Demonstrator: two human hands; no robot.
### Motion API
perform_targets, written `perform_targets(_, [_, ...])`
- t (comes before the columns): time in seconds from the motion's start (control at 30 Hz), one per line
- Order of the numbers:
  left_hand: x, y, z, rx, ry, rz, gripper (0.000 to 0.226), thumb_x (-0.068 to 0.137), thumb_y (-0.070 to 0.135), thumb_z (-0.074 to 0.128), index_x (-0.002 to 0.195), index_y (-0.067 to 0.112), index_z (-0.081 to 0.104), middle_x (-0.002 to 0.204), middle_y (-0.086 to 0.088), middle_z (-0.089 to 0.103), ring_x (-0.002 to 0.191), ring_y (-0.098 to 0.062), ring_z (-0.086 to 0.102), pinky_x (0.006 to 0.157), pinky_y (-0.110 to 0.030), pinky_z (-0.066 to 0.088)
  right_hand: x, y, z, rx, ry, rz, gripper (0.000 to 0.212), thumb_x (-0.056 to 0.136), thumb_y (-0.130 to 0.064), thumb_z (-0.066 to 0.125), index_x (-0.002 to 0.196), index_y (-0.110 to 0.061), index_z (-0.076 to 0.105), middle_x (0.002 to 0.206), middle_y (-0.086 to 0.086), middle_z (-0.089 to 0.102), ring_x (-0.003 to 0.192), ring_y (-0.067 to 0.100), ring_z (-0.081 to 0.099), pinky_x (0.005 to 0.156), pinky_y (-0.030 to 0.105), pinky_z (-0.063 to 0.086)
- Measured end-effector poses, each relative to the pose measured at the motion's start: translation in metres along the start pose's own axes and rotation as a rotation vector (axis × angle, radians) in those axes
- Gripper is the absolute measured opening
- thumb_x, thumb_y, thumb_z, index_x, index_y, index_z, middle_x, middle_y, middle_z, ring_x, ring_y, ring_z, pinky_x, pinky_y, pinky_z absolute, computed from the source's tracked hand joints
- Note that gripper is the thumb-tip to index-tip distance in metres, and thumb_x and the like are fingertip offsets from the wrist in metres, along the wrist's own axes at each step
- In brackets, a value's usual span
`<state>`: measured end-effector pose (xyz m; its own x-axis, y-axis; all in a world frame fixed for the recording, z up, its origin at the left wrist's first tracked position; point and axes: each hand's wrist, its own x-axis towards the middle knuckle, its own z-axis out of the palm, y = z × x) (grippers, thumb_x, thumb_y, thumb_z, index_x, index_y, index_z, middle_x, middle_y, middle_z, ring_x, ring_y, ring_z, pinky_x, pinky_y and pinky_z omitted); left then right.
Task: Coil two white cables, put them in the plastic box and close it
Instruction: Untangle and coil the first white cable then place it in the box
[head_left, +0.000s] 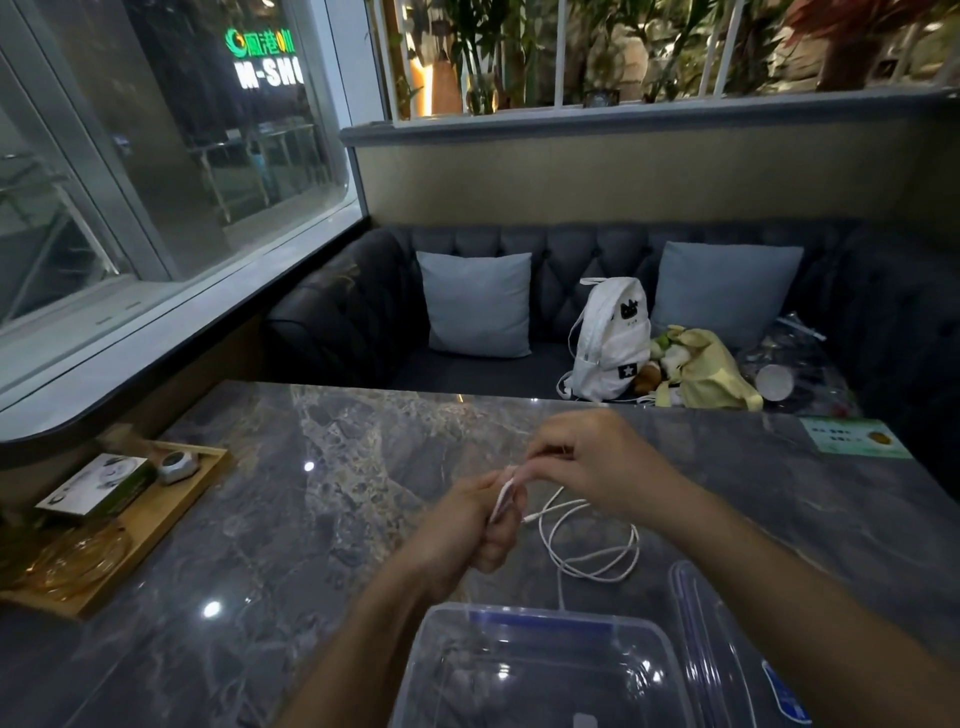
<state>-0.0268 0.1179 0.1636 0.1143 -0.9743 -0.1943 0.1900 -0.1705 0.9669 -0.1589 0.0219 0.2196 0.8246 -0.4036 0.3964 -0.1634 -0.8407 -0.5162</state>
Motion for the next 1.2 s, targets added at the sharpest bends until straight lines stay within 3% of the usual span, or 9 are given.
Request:
perform_targets(0.27, [-0.006,0.002,-0.011,-0.454,-0.344,-0.086,0.038,0.088,0.037,0.047,0.055,0.02,0.047,0.04,0.007,0.017,0.032,-0.009,0.011,0.037,-0.013,0.013,0.003,0.03,0.0,0.155,0.158,0.113,0.002,0.071,-0.013,0.074,0.072,-0.011,0.074,0.068,0.004,0.069,0.063,-0.001,0.055,0.06,0.009,0.038])
perform_targets(0.4, [-0.012,0.004,-0.015,-0.563,-0.431,-0.071,0.051,0.077,0.032,0.071,0.053,0.02,0.028,0.039,0.006,0.014,0.033,-0.01,0.008,0.038,-0.016,0.009,0.002,0.051,-0.011,0.288,0.23,0.211,0.023,0.071,-0.013,0.074,0.068,-0.036,0.07,0.067,-0.011,0.069,0.063,-0.003,0.06,0.062,0.01,0.046])
perform_targets(0.57, [-0.018,0.011,-0.017,-0.908,-0.626,0.108,0.039,0.097,0.027,0.04,0.061,0.017,0.031,0.041,0.005,0.009,0.036,-0.007,0.006,0.038,-0.022,0.007,-0.009,0.07,-0.007,0.338,0.321,0.213,0.039,0.078,-0.007,0.067,0.075,-0.046,0.068,0.078,-0.006,0.071,0.07,-0.004,0.062,0.065,0.006,0.046])
perform_targets(0.67, [-0.018,0.017,-0.026,-1.002,-0.65,0.198,0.038,0.099,0.031,0.032,0.064,0.016,0.033,0.043,0.006,0.012,0.037,-0.007,0.009,0.039,-0.022,0.007,-0.021,0.08,0.002,0.212,0.316,0.21,0.034,0.08,0.0,0.063,0.097,-0.029,0.071,0.087,0.012,0.073,0.079,0.018,0.067,0.065,0.01,0.046])
perform_targets(0.77, [-0.015,0.019,-0.039,-1.062,-0.599,0.242,0.037,0.098,0.03,0.031,0.065,0.016,0.034,0.044,0.007,0.011,0.039,-0.007,0.007,0.04,-0.022,0.006,-0.028,0.073,0.01,-0.352,0.203,-0.055,0.033,0.07,-0.006,0.066,0.098,-0.022,0.072,0.077,0.004,0.074,0.062,0.023,0.069,0.048,0.021,0.05])
perform_targets(0.83, [-0.012,0.023,-0.045,-1.093,-0.455,0.243,0.036,0.096,0.032,0.032,0.062,0.018,0.033,0.046,0.009,0.007,0.039,-0.005,0.003,0.039,-0.02,0.004,-0.027,0.06,0.017,-0.596,-0.03,-0.114,0.033,0.073,-0.018,0.061,0.103,-0.031,0.068,0.083,-0.005,0.073,0.066,0.019,0.068,0.047,0.022,0.046])
perform_targets(0.97, [-0.005,0.024,-0.049,-0.833,0.056,0.248,0.051,0.094,0.041,0.03,0.046,0.023,0.033,0.046,0.007,0.006,0.037,-0.009,0.003,0.035,-0.017,0.003,-0.026,0.032,0.031,-0.676,-0.471,-0.137,0.028,0.084,-0.016,0.046,0.109,-0.02,0.057,0.1,0.009,0.067,0.089,0.032,0.063,0.064,0.034,0.041])
perform_targets(1.07, [0.004,0.016,-0.047,-0.808,0.187,0.219,0.058,0.098,0.041,0.025,0.047,0.02,0.04,0.045,0.007,0.011,0.036,-0.006,0.007,0.033,-0.015,0.015,-0.022,-0.001,0.035,-0.626,-0.59,-0.207,0.016,0.08,-0.007,0.048,0.087,-0.002,0.062,0.088,0.021,0.067,0.079,0.037,0.063,0.06,0.036,0.036])
perform_targets(1.2, [0.007,0.005,-0.032,-0.564,0.313,0.16,0.045,0.098,0.038,0.032,0.058,0.02,0.037,0.035,0.007,0.031,0.028,-0.005,0.031,0.041,-0.026,0.05,-0.018,-0.038,0.04,-0.577,-0.62,-0.316,0.012,0.076,-0.009,0.054,0.084,-0.005,0.061,0.09,0.017,0.067,0.077,0.035,0.062,0.057,0.033,0.032])
